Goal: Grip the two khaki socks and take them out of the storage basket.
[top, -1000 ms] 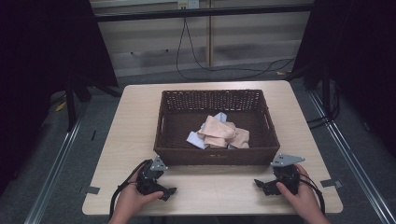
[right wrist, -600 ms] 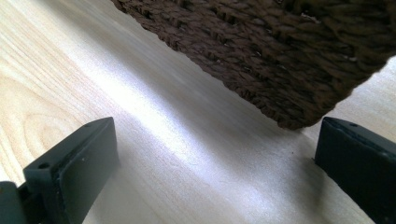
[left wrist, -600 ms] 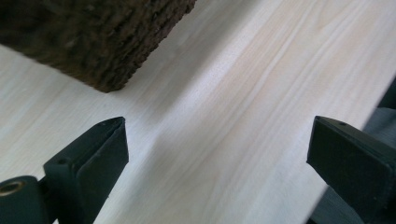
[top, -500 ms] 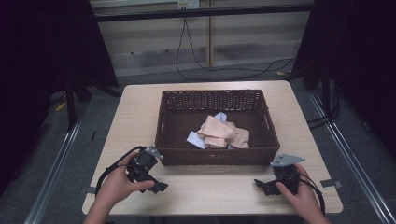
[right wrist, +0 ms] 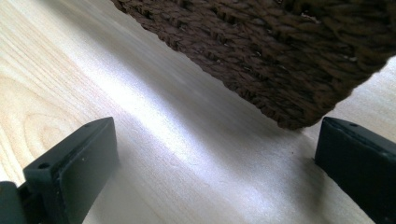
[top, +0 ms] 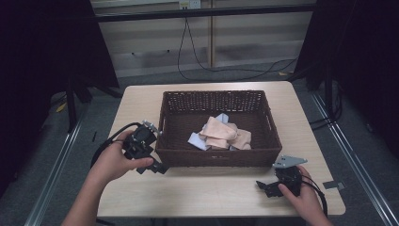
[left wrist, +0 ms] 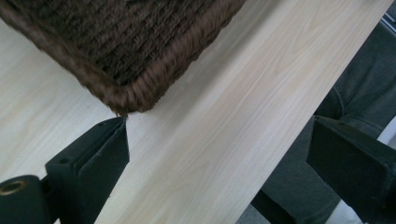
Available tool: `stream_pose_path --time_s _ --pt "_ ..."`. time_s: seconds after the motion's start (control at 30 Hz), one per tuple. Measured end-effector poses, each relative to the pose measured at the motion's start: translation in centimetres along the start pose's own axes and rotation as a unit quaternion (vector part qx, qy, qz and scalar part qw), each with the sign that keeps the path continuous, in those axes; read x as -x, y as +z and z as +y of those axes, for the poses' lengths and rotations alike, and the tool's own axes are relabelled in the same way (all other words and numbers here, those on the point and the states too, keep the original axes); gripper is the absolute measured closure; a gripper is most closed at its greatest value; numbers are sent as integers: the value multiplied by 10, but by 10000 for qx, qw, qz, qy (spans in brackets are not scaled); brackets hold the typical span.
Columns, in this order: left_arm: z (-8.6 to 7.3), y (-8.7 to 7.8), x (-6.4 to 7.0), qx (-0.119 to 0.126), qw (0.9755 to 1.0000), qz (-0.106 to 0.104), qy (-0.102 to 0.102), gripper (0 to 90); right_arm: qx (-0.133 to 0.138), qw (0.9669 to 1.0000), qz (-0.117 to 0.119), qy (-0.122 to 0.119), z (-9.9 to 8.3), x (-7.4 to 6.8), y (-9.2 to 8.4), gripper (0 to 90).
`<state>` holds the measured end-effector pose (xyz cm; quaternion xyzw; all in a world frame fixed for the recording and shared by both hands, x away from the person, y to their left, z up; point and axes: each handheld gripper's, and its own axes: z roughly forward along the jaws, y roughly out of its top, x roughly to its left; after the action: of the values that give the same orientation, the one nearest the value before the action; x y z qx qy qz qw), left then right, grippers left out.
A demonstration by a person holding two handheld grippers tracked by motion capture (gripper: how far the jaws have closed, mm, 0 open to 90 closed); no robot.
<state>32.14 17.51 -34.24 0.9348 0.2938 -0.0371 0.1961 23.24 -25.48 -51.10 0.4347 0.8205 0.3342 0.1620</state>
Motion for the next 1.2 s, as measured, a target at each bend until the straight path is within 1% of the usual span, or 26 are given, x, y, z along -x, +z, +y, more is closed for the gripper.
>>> stream_pose_path --time_s 0.07,0.13,0.17,0.2,0.23,0.27,0.43,0.47,0.5,0.53,0.57,0.6,0.63,0.67,0.7,0.73,0.77,0.8,0.83,0.87,0.9,0.93,1.0,1.03,1.07,1.2 --pt "10 -6 0 -56 10000 -5 -12 55 2 10000 0 -4 0 0 0 0" --pt "19 -10 0 -29 10000 23 -33 55 2 10000 2 -2 0 0 0 0" --pt "31 -14 -1 -36 10000 -3 -15 55 8 10000 -1 15 0 0 0 0" --pt "31 -14 -1 -36 10000 -3 -15 55 8 10000 -1 15 0 0 0 0" --pt "42 -16 0 14 10000 14 17 55 7 10000 -1 18 0 0 0 0" --pt "42 -16 0 14 10000 14 17 55 7 10000 -1 18 0 0 0 0" --pt "72 -12 -1 136 9999 62 8 56 22 10000 -3 -3 0 0 0 0" --pt "78 -9 -1 109 9999 79 9 59 22 10000 -2 -5 0 0 0 0" --pt "88 -3 -3 120 9999 47 -73 59 20 10000 -3 -3 0 0 0 0" --pt "88 -3 -3 120 9999 47 -73 59 20 10000 -3 -3 0 0 0 0" --pt "96 4 -5 146 9998 89 -124 59 25 10000 -3 -13 0 0 0 0" --pt "96 4 -5 146 9998 89 -124 59 25 10000 -3 -13 0 0 0 0" --pt "106 13 -10 192 9996 104 -203 59 23 10000 -5 -17 0 0 0 0" --pt "106 13 -10 192 9996 104 -203 59 23 10000 -5 -17 0 0 0 0" --pt "113 22 -13 235 9992 197 -251 59 24 10000 -4 -17 0 0 0 0" --pt "113 22 -13 235 9992 197 -251 59 24 10000 -4 -17 0 0 0 0" --pt "119 31 -15 267 9988 269 -326 59 14 10000 5 -2 0 0 0 0" --pt "119 31 -15 267 9988 269 -326 59 15 10000 3 -10 0 0 0 0" --pt "125 40 -17 348 9980 298 -444 61 9 10000 -4 -14 1 0 0 0" --pt "125 40 -17 348 9980 298 -444 68 16 10000 -8 -29 0 1 1 0" --pt "131 48 -20 311 9977 341 -492 70 8 10000 -2 -12 1 0 0 0" --pt "131 48 -20 311 9977 341 -492 75 11 10000 1 -7 1 0 1 0" --pt "137 58 -23 269 9976 352 -532 79 8 10000 10 -9 1 0 1 0" --pt "141 65 -26 218 9977 301 -566 93 26 10000 29 -35 1 1 1 0" --pt "141 65 -26 218 9977 301 -566 102 26 10000 29 -35 1 1 1 0" --pt "151 81 -31 125 9971 237 -715 117 11 10000 16 -20 1 1 1 0"
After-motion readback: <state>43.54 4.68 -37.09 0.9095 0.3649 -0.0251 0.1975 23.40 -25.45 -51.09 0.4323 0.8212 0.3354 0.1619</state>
